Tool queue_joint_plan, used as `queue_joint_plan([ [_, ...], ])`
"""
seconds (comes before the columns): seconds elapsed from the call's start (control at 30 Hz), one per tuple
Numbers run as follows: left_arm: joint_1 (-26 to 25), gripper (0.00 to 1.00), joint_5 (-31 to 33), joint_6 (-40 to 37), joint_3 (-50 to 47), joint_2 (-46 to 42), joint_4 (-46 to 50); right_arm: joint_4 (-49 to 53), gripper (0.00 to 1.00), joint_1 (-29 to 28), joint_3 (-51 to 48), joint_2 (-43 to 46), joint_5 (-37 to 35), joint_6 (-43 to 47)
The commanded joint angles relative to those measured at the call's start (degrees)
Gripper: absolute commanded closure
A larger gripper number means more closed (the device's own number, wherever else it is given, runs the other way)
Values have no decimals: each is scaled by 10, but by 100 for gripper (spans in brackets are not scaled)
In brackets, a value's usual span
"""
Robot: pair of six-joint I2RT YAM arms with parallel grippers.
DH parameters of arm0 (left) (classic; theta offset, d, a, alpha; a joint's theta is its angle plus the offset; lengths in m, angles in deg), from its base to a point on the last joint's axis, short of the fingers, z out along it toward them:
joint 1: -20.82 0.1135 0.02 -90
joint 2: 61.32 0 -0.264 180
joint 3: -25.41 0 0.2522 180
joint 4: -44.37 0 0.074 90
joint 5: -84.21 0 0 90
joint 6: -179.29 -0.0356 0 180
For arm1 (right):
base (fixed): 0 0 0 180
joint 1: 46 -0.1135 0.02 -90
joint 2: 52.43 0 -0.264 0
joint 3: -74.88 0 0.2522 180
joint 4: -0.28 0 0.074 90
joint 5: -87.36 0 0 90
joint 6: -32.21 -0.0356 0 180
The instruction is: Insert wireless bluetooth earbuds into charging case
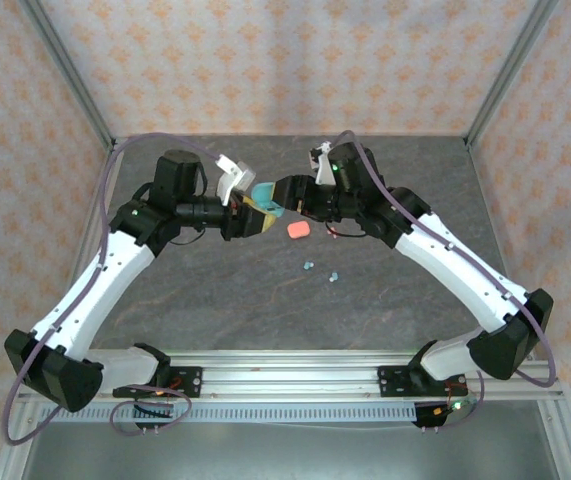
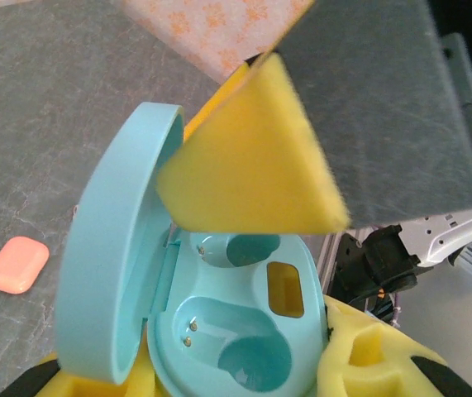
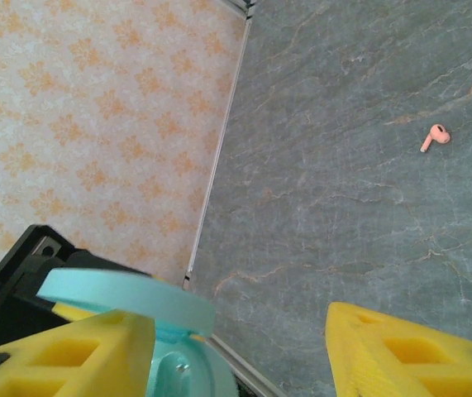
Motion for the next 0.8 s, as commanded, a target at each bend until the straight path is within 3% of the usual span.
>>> queue_joint_plan([
  [0.0,-1,88,-13,18,3,1,-39,8,43,1,4,28,14,-7],
  [0.2,3,88,1,20,10,12,-36,39,43,19,10,42,5,-32],
  [0.5,4,88,37,6,6,8,-14,120,49,68,-34,67,-93,-121],
  [0.77,4,88,60,-4,4,3,4,186,58,64,-60,-38,-66,-145],
])
